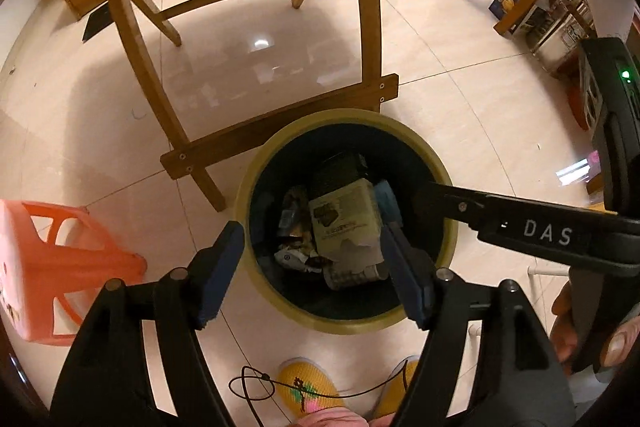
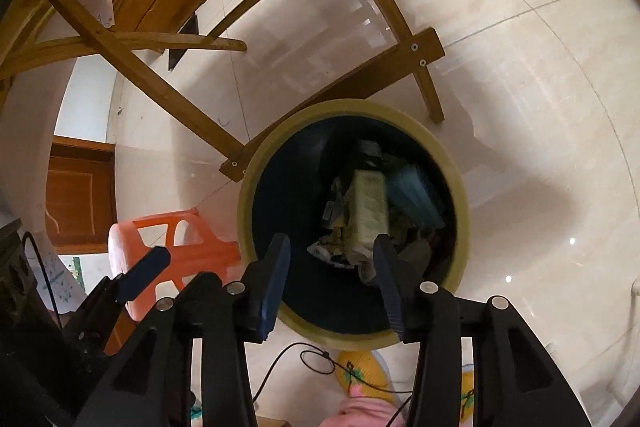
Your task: Collect trash
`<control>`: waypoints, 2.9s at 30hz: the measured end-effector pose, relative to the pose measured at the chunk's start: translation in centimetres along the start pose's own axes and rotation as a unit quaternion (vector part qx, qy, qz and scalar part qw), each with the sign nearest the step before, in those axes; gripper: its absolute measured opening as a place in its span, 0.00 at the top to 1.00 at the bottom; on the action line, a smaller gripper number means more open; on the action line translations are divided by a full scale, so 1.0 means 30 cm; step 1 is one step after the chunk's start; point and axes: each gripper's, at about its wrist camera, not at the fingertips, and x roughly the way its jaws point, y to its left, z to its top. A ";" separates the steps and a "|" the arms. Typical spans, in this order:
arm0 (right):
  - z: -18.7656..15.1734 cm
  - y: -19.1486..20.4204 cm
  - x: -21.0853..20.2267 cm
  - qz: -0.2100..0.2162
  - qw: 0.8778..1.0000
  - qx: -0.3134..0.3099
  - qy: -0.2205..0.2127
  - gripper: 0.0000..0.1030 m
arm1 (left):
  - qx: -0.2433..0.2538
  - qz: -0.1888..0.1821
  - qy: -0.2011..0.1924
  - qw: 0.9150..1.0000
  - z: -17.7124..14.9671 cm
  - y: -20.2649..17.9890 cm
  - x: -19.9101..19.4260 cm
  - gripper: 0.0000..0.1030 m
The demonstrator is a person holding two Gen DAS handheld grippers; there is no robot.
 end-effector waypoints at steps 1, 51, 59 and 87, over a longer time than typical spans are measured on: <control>-0.001 0.005 -0.001 -0.002 1.000 -0.005 -0.002 0.56 | -0.001 0.001 -0.002 1.000 -0.002 -0.009 -0.002 0.30; -0.277 0.629 -1.459 -0.015 0.996 -0.066 -0.063 0.40 | -0.131 0.046 0.026 0.990 0.065 -0.072 -1.519 0.20; -0.309 0.794 -1.686 -0.022 0.991 -0.106 -0.083 0.40 | -0.123 0.050 -0.008 0.991 0.110 -0.111 -1.725 0.20; -0.326 1.031 -2.186 -0.040 0.953 -0.164 -0.251 0.32 | -0.104 0.097 -0.147 0.979 0.271 -0.182 -2.140 0.20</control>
